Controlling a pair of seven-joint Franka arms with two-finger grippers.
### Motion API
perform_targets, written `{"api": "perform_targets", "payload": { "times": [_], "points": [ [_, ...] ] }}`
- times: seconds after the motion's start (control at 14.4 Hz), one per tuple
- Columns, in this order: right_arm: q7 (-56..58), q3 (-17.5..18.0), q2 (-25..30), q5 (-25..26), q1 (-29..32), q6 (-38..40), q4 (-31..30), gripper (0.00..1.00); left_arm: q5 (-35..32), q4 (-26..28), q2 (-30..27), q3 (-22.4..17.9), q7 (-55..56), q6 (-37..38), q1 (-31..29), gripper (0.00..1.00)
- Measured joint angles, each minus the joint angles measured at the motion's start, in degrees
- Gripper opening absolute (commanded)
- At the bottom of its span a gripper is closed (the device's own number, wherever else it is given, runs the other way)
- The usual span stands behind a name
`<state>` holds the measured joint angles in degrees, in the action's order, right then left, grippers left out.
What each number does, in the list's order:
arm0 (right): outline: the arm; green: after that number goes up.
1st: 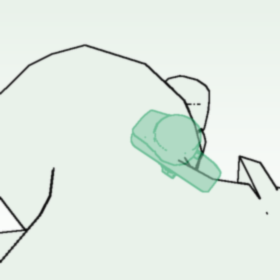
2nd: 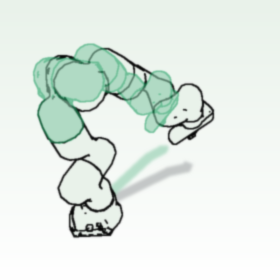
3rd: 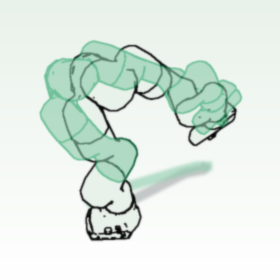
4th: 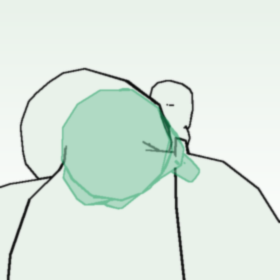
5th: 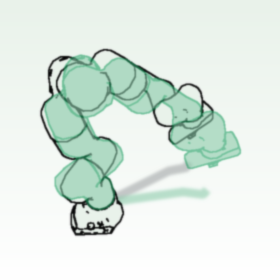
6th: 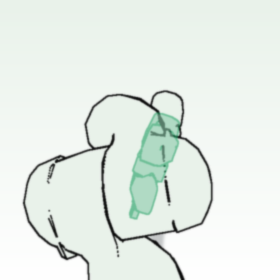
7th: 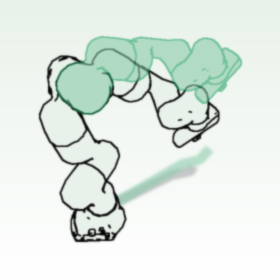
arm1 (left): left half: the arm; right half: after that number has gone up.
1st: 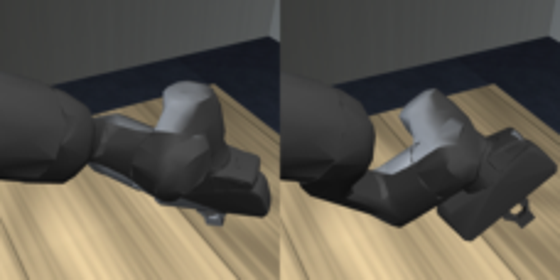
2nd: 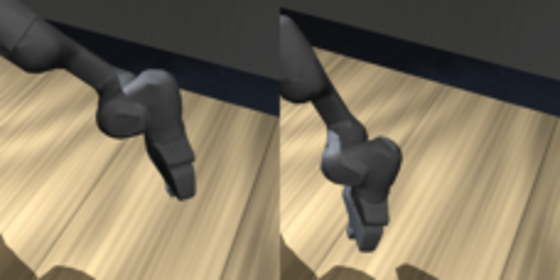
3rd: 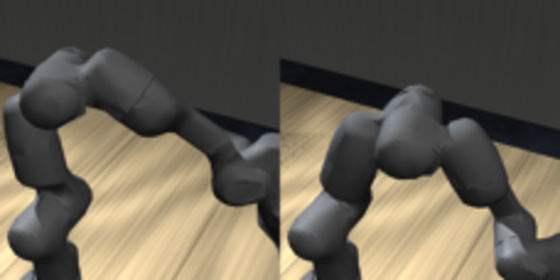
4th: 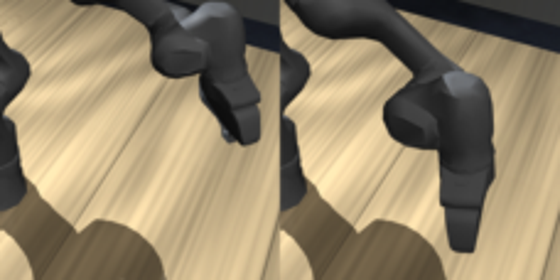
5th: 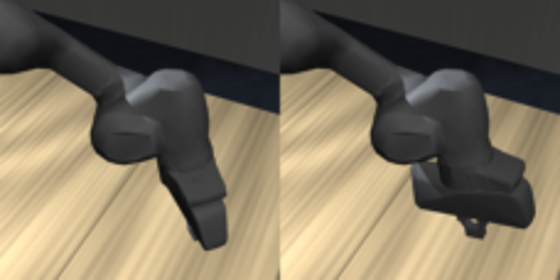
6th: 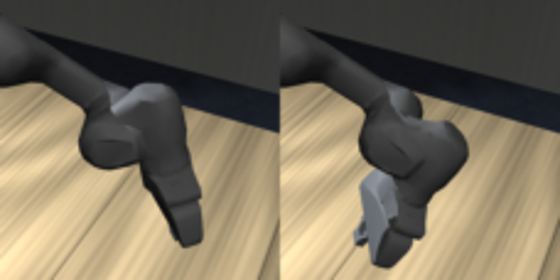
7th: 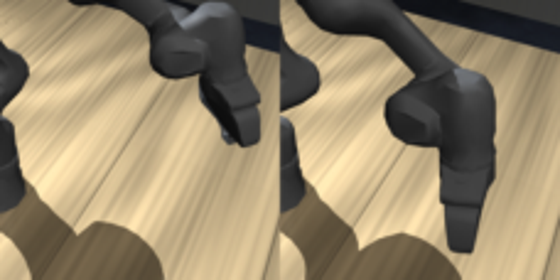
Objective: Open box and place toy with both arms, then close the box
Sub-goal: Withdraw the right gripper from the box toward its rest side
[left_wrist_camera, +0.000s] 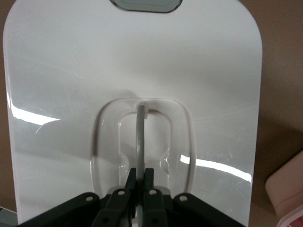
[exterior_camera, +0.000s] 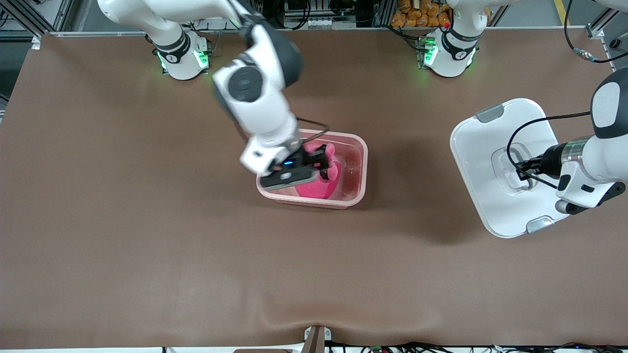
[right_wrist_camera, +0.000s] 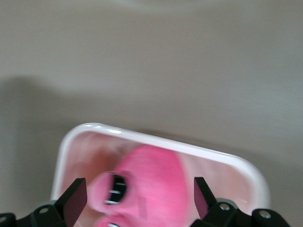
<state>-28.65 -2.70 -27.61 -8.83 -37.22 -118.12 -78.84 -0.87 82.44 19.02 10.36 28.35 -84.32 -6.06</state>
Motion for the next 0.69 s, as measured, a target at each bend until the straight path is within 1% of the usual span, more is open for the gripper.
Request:
{"api": "perform_targets", "payload": {
  "times": [0.14, 0.28, 0.49, 0.69],
  "points": [
    [1.2, -0.2, 3.6, 0.0, 6.3, 7.7, -0.3, 1.0, 1.9, -0.2, -0.1, 1.1, 4.3, 0.0, 0.2, 0.0],
    [3.5, -0.3, 6.5, 0.0, 12.7, 12.8, -0.5, 1.0, 2.7, -0.3, -0.2, 3.5, 10.5, 0.0, 0.4, 0.0],
    [13.1, -0.3, 10.3, 0.0, 20.8, 19.8, -0.7, 1.0, 2.7, -0.6, -0.2, 7.7, 20.7, -0.4, 0.8, 0.0],
    [18.8, -0.3, 14.7, 0.0, 26.7, 21.8, -2.8, 1.0, 2.8, -1.2, -0.2, 10.6, 29.8, -2.1, 1.4, 0.0]
  ]
}}
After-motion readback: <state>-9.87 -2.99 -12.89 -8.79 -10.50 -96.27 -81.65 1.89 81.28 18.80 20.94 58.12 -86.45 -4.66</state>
